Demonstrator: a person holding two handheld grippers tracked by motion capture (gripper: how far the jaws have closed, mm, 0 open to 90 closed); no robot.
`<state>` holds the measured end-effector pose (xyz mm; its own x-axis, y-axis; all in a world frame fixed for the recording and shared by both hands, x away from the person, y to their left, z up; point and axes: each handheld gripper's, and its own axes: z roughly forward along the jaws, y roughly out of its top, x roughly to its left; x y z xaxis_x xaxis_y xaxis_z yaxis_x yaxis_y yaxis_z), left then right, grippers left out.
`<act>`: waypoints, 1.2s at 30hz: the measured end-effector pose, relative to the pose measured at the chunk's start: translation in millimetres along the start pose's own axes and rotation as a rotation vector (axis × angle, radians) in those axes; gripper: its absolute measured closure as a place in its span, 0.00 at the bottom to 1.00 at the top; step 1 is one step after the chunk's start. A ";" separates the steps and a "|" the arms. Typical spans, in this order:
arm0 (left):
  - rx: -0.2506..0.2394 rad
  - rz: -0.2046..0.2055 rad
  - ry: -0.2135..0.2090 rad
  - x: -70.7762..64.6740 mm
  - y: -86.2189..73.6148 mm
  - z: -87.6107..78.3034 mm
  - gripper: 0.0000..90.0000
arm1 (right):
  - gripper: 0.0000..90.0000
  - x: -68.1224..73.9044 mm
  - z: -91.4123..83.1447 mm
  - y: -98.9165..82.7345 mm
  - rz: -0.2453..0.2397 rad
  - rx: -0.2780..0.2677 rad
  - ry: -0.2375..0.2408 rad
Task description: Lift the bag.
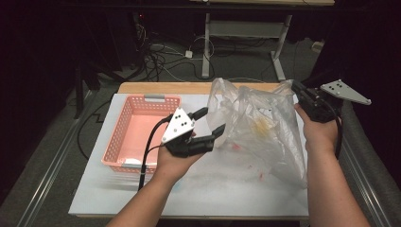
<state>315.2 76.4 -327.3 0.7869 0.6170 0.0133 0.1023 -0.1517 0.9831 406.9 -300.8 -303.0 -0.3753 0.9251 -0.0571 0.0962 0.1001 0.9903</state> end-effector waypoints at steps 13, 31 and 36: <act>0.236 -0.079 0.004 -3.5 -75.1 -8.9 0.07 | 0.59 11.2 -34.7 4.1 0.019 -0.002 0.116; 0.220 -0.101 0.068 4.4 -99.3 -57.5 0.00 | 0.31 14.3 -98.5 -69.8 0.013 0.058 0.117; 0.202 -0.114 0.083 9.9 -103.9 -67.7 0.00 | 0.19 18.7 -92.7 -96.0 0.027 0.114 0.119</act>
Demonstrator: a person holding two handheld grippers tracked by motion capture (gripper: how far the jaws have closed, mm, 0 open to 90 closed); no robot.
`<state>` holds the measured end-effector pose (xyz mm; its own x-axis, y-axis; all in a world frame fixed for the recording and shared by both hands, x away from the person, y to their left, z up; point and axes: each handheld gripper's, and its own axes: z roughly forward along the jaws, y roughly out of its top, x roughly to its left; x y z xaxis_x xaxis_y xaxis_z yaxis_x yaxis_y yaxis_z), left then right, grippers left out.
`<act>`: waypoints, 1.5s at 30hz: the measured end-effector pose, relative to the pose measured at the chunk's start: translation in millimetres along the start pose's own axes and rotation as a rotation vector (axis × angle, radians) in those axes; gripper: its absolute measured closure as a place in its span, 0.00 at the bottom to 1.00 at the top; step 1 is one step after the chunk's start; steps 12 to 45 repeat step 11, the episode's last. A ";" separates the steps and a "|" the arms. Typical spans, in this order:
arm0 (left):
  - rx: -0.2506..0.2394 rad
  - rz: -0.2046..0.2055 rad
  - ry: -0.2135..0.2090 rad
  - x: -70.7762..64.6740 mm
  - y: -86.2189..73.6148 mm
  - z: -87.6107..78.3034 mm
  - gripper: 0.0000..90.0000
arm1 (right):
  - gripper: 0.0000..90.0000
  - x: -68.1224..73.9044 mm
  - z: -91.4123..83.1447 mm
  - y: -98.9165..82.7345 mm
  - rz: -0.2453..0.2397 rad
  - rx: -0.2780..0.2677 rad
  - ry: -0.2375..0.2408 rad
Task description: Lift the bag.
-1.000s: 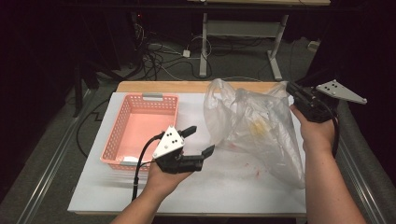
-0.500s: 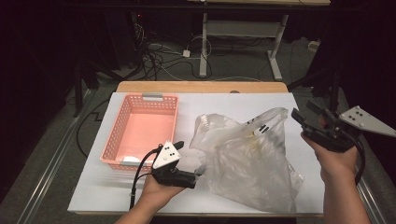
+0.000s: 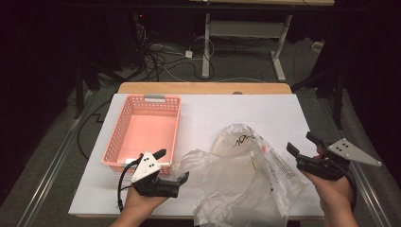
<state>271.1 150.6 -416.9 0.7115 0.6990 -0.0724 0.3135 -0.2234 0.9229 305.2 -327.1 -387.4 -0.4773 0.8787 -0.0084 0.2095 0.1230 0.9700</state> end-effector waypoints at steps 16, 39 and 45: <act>-0.005 0.003 0.018 3.7 -3.6 -8.6 0.00 | 0.01 3.4 6.7 -20.0 0.009 0.035 -0.029; -0.005 0.003 0.018 3.7 -3.6 -8.6 0.00 | 0.01 3.4 6.7 -20.0 0.009 0.035 -0.029; -0.005 0.003 0.018 3.7 -3.6 -8.6 0.00 | 0.01 3.4 6.7 -20.0 0.009 0.035 -0.029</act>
